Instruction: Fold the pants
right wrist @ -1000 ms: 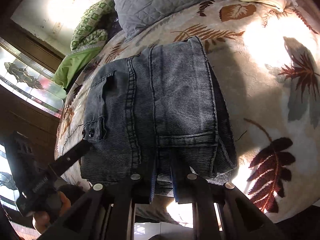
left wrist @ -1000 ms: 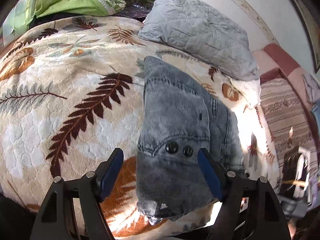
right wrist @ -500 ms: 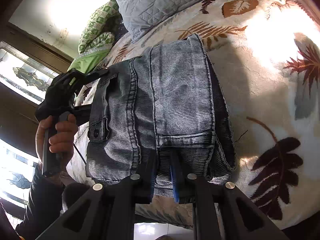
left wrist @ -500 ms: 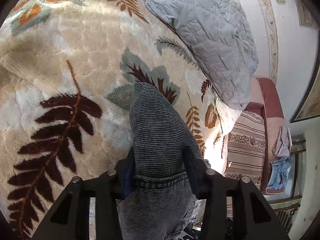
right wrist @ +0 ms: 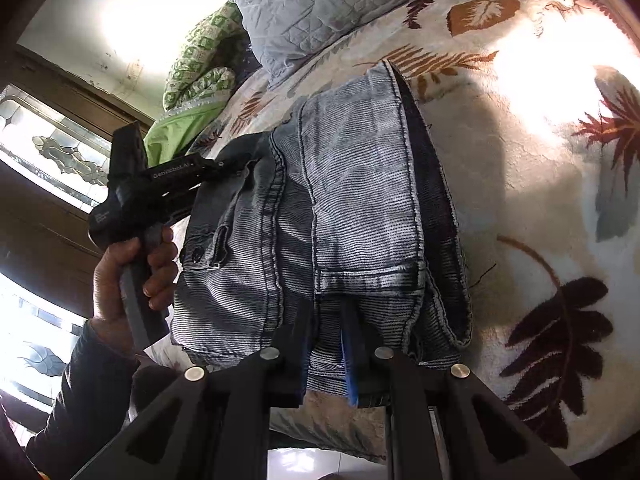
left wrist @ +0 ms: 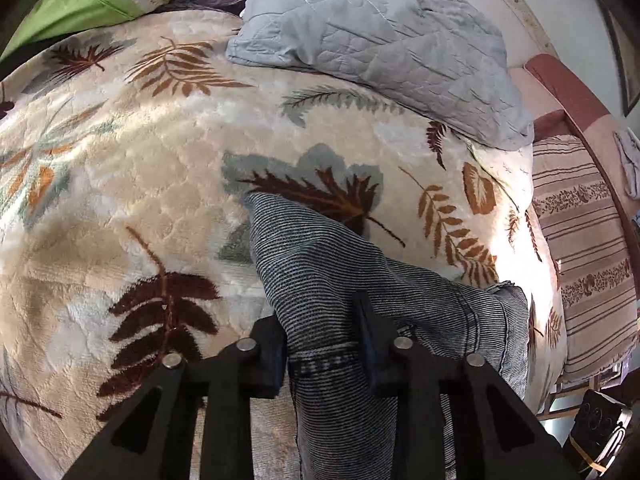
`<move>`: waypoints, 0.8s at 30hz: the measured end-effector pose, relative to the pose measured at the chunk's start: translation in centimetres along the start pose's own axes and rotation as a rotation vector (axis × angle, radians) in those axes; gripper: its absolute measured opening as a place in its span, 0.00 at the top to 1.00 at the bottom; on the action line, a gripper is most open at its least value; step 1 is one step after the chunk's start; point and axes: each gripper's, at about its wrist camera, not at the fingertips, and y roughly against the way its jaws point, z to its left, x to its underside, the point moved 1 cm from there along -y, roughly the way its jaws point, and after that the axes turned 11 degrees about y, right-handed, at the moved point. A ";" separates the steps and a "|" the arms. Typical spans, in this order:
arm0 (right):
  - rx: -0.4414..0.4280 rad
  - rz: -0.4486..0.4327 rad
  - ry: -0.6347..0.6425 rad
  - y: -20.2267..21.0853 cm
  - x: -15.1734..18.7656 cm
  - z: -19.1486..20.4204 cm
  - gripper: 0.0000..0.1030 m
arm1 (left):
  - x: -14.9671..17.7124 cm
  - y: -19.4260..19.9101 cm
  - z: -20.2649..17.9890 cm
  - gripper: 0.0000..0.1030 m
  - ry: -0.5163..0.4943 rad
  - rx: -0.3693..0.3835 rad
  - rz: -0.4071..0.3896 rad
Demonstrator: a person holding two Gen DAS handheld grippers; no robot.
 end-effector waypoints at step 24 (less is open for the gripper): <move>-0.024 -0.025 -0.006 0.8 -0.3 0.2 0.47 | 13.3 7.0 3.1 0.66 0.251 0.193 0.160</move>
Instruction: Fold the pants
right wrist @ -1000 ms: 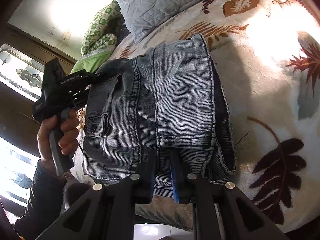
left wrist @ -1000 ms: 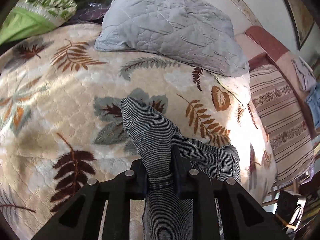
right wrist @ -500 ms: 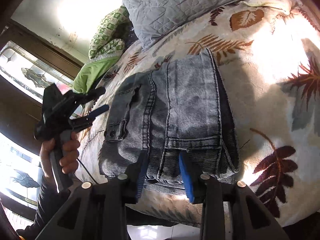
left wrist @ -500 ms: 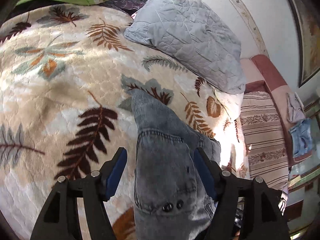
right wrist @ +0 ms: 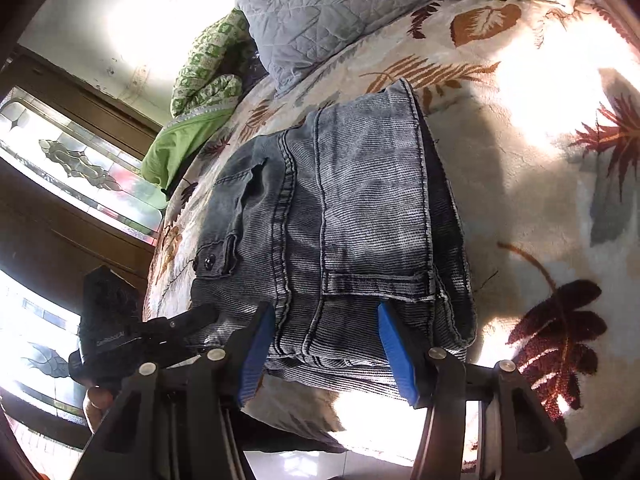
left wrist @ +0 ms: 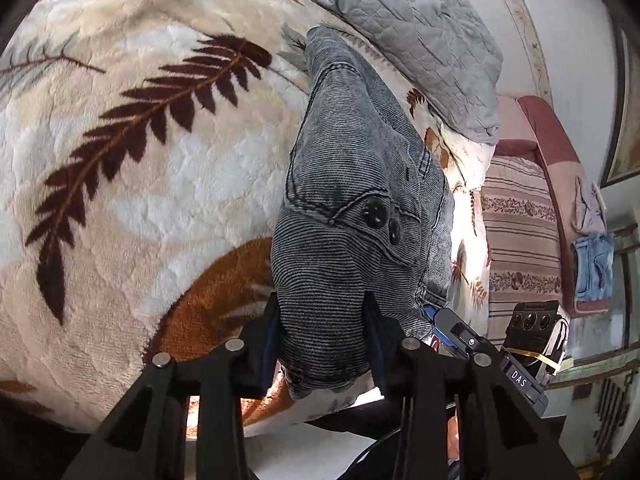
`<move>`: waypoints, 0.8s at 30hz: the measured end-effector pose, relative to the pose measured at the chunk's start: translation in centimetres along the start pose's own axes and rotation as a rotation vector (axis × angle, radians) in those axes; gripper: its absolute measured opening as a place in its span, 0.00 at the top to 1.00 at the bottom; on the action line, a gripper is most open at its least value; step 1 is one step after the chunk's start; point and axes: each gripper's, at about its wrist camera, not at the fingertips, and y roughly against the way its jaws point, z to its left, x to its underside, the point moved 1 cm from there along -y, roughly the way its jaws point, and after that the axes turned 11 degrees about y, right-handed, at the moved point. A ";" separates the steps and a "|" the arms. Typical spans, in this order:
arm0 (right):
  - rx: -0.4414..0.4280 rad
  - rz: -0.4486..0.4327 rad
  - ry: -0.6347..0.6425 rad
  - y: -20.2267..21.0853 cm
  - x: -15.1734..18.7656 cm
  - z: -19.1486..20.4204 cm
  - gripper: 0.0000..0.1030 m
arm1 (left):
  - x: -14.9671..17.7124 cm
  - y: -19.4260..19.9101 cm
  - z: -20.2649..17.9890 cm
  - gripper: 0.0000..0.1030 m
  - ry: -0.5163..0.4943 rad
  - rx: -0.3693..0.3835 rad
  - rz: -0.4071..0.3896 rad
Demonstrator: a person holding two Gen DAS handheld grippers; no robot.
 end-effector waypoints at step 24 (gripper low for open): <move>-0.043 0.017 -0.124 -0.5 -2.8 -1.4 0.44 | 1.6 0.7 -4.3 0.43 -0.274 -0.236 -0.147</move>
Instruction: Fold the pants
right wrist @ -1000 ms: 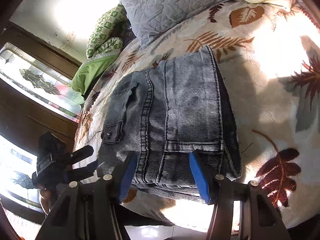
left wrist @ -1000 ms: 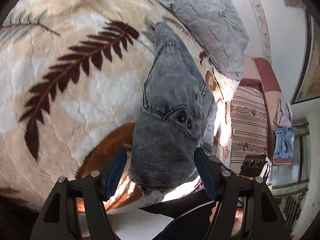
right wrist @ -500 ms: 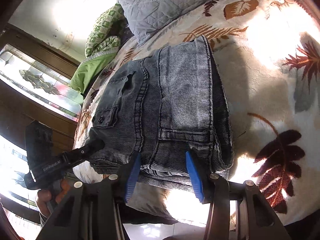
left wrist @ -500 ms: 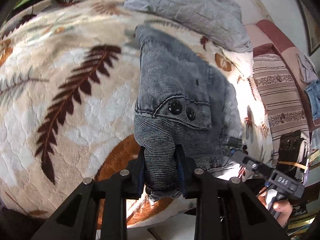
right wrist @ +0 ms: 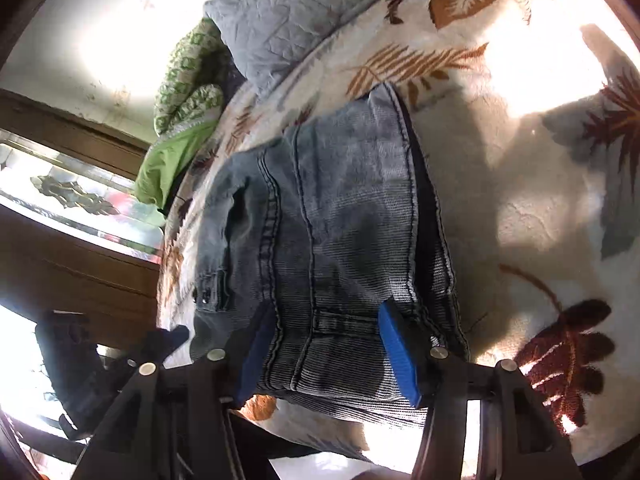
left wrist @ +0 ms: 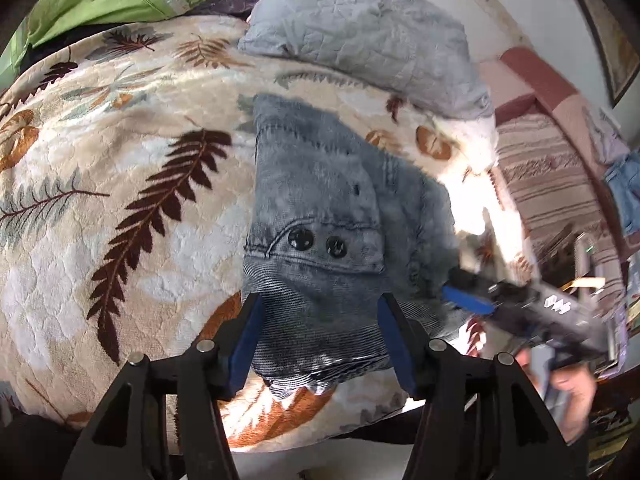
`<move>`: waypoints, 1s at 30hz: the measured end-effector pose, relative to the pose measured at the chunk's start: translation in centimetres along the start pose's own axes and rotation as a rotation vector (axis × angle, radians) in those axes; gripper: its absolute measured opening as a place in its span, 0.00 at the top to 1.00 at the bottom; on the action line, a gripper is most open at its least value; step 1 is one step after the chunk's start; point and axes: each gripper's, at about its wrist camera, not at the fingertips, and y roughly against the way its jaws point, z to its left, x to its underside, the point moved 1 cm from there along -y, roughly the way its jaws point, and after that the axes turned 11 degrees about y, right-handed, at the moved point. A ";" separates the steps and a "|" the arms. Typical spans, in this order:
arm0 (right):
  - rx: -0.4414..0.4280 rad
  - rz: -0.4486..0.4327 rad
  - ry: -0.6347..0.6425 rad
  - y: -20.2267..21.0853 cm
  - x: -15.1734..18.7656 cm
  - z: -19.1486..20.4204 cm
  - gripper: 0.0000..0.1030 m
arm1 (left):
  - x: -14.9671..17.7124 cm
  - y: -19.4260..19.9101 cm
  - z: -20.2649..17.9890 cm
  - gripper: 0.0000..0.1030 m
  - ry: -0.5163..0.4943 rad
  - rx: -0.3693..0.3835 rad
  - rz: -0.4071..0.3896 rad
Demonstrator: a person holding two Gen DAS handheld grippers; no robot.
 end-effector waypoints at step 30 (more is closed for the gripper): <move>0.178 0.055 0.154 -0.4 0.9 0.0 0.42 | 0.6 -0.9 0.8 0.31 0.062 -0.075 -0.023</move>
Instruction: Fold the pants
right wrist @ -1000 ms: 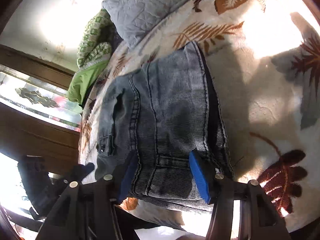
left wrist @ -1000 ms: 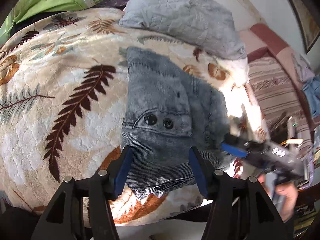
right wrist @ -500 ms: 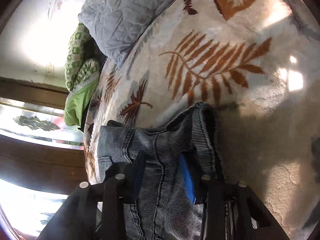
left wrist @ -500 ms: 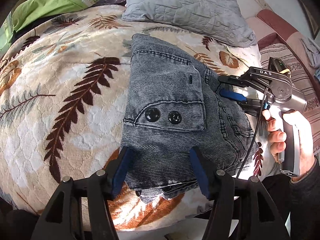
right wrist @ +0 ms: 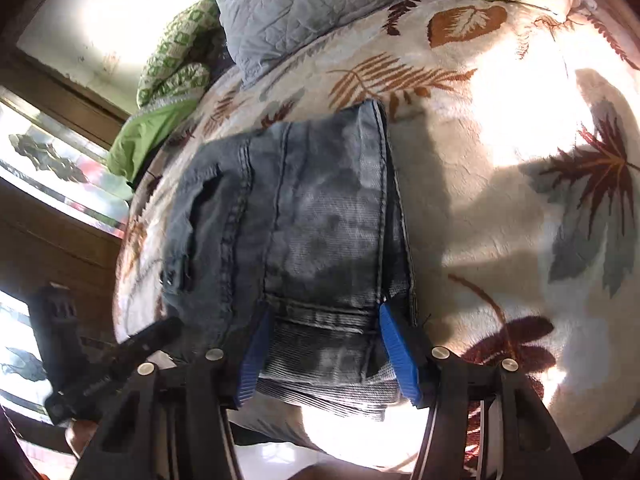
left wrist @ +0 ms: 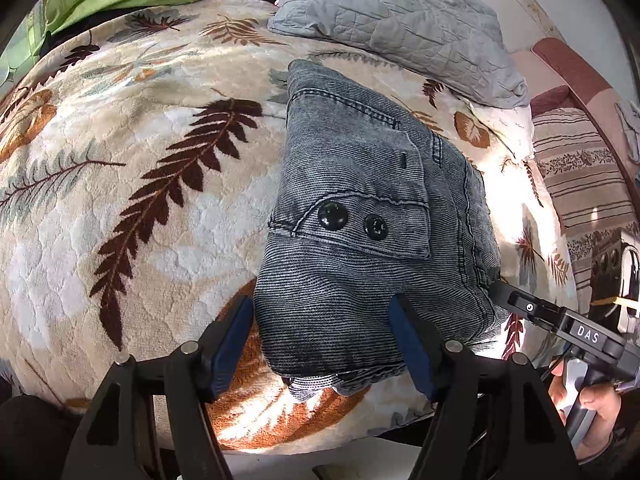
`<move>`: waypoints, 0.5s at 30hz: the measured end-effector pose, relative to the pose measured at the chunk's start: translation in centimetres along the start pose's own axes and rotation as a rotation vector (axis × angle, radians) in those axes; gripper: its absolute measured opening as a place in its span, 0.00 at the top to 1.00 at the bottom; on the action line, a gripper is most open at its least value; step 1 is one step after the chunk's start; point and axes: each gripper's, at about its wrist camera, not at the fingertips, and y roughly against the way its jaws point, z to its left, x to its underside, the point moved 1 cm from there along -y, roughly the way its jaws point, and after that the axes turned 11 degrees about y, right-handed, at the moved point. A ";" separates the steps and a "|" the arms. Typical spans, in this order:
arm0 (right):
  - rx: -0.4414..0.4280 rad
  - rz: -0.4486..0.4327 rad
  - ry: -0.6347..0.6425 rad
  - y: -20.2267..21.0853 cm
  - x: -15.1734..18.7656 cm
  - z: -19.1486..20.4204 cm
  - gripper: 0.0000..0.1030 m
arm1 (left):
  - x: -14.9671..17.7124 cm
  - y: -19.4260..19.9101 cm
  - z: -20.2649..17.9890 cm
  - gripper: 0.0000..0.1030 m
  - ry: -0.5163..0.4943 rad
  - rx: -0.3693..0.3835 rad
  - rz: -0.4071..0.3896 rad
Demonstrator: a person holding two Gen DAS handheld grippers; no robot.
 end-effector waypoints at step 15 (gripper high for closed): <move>0.096 -0.115 0.050 3.9 3.1 0.8 0.31 | 0.4 3.7 -1.0 0.30 -0.065 -0.047 -0.167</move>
